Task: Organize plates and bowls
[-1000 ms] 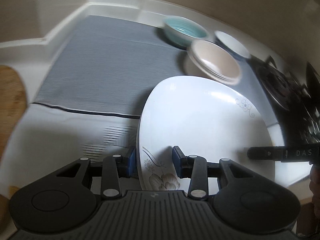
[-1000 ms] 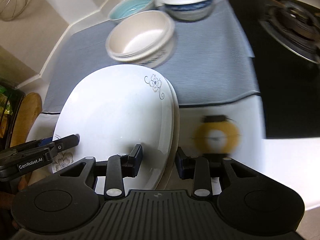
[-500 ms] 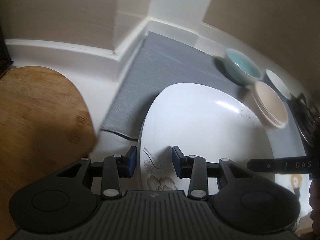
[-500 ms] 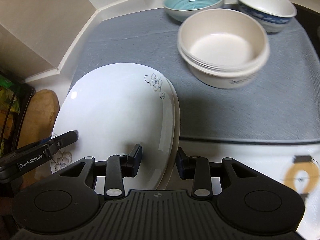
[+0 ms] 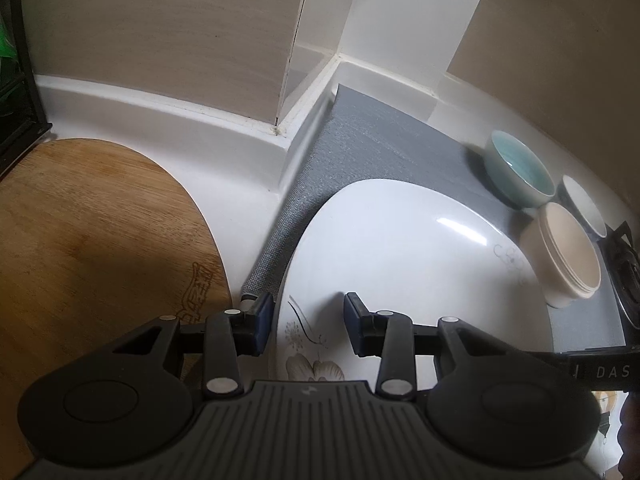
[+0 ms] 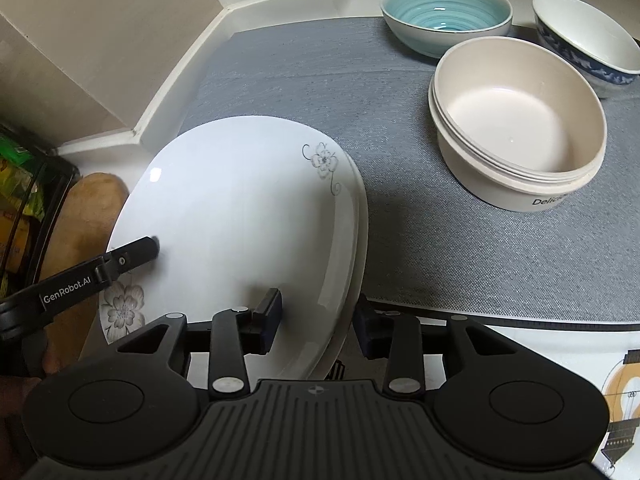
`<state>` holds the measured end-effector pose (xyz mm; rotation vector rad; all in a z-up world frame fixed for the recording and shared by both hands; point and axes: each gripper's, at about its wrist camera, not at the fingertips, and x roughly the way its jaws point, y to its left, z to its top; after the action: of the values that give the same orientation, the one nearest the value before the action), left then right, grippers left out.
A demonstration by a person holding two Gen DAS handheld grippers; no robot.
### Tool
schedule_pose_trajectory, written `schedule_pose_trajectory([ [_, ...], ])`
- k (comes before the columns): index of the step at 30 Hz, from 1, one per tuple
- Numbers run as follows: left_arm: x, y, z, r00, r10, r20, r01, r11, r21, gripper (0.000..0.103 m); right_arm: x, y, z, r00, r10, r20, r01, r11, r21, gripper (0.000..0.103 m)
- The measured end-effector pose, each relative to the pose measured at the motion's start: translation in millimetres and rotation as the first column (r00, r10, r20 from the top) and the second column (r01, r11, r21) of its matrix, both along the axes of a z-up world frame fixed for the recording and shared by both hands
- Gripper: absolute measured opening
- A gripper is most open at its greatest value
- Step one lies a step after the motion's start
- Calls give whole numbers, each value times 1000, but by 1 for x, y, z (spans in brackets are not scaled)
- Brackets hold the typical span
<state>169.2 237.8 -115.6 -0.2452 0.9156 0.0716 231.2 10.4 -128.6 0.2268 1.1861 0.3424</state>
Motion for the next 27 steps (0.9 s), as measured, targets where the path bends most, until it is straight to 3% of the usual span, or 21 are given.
schedule_pose_trajectory([
  [6, -14, -7, 9, 999, 34, 24, -35, 999, 30, 53, -1, -9, 1, 1000, -4, 23, 4, 1000, -1, 43],
  [15, -37, -33, 37, 989, 98, 108, -110, 988, 111, 58, -9, -46, 16, 997, -20, 75, 19, 1000, 20, 43],
  [20, -51, -63, 57, 982, 110, 154, -133, 980, 150, 58, -22, -70, 38, 980, 10, 199, -9, 1000, -3, 42],
  [23, -60, -85, 66, 979, 104, 175, -134, 977, 165, 58, -28, -96, 52, 955, -49, 293, 56, 998, -15, 40],
  [27, -73, -116, 73, 979, 85, 184, -121, 974, 190, 58, -22, -140, 59, 922, -172, 346, 176, 984, 18, 41],
])
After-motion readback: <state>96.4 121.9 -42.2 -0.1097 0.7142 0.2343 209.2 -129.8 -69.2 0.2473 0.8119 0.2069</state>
